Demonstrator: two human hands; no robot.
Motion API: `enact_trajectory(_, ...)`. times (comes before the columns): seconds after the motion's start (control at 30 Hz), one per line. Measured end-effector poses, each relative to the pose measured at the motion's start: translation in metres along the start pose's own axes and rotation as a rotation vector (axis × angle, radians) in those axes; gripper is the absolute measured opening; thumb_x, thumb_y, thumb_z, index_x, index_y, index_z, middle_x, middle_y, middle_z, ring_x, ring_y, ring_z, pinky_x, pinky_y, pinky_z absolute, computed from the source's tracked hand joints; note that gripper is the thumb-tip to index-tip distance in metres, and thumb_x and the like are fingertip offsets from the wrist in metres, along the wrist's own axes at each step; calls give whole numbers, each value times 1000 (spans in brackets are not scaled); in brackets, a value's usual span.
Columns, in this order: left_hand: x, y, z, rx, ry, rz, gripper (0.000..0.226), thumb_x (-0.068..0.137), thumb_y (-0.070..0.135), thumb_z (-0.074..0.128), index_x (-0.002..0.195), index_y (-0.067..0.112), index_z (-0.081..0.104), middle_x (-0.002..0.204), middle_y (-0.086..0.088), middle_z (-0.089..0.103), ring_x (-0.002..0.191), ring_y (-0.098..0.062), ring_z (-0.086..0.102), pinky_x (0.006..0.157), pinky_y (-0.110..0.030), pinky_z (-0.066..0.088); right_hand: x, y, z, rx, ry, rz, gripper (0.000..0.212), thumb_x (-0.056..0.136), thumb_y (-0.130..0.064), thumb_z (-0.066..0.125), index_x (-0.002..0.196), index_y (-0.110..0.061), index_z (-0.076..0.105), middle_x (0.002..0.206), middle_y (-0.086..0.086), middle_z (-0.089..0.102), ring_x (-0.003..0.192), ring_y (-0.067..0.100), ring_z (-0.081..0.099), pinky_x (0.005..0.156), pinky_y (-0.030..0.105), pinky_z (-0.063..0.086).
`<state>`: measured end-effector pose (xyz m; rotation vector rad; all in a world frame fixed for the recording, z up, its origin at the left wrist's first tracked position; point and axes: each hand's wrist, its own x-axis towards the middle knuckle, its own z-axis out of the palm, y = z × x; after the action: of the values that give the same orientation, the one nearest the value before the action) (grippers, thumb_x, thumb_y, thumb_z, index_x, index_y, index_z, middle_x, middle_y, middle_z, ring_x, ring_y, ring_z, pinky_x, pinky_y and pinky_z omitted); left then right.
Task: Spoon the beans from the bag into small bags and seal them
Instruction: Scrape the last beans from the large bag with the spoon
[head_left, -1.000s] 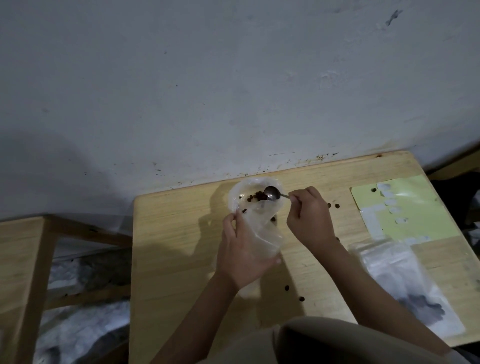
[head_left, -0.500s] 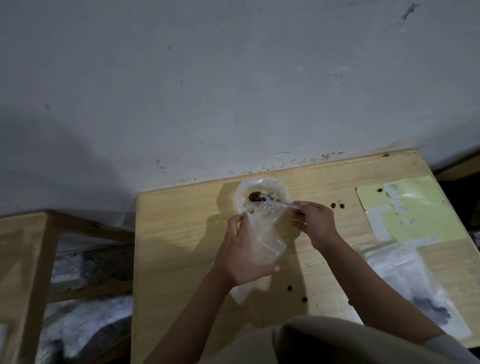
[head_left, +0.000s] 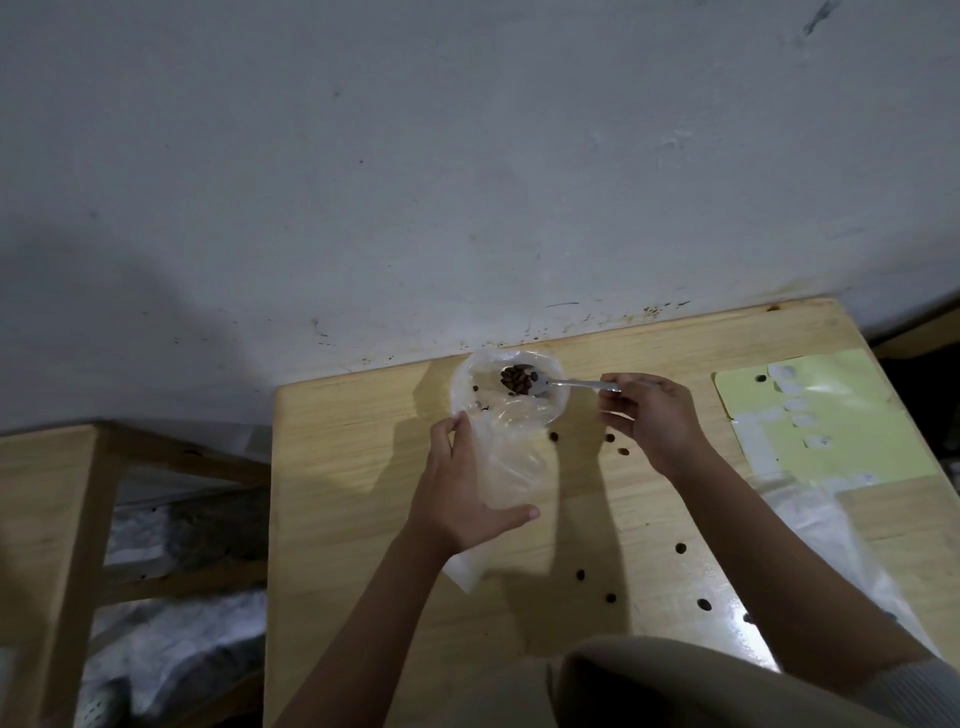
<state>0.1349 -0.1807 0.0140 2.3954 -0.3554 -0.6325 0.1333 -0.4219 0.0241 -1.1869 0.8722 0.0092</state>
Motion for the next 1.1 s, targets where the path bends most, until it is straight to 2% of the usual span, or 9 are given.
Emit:
enact_trajectory(0.23,3,0,0,1,30,-21,130,49,63,82,146,15,9,142,10,6,136,-21,27,104,-34,40,-17,-18,-9,-48,-117,-74,19,93,-3,51,84,-1,68,71,10,63,64,19,62,64,32,57)
enact_trajectory(0.43,5,1,3,7,77,-13,133,48,65,81,147,14,8,142,4,9,134,-23,28,104,-31,39,-42,-16,-12,-271,-174,-250,19,92,-4,54,83,-4,70,71,10,66,66,22,64,69,37,59)
enact_trajectory(0.53,4,2,5,19,101,5,133,49,65,81,147,12,9,142,1,11,133,-24,30,101,-28,39,-53,-10,-8,-401,-250,-373,20,91,-4,56,84,-13,72,71,2,71,68,19,68,62,26,55)
enact_trajectory(0.67,1,4,5,-15,106,1,130,53,61,82,148,14,7,143,3,10,135,-22,26,102,-33,41,-57,-3,1,-379,-118,-526,19,91,-4,56,87,-17,70,76,6,69,72,16,68,62,19,54)
enact_trajectory(0.77,-3,6,3,-2,100,-3,130,53,61,82,148,15,7,143,6,9,136,-22,26,101,-34,43,-51,10,10,-455,-28,-611,14,92,-9,57,92,-17,68,81,4,68,73,10,67,61,26,55)
enact_trajectory(0.83,-5,8,2,8,92,10,130,52,63,81,148,16,7,143,9,9,135,-21,27,100,-35,44,-44,18,17,-460,-12,-615,13,92,-10,57,93,-17,68,83,3,67,74,10,67,63,32,57)
enact_trajectory(1.0,-10,16,-4,34,83,64,132,52,66,78,150,18,3,142,14,6,133,-17,30,98,-34,46,-29,32,35,-483,-4,-599,14,93,-13,56,96,-15,69,88,4,68,81,15,67,65,28,56)
enact_trajectory(1.1,-10,20,-7,39,104,81,130,52,65,79,149,19,6,142,12,8,131,-16,31,95,-28,44,-20,41,36,-483,16,-590,14,93,-16,56,98,-14,69,90,6,69,85,20,67,66,33,57)
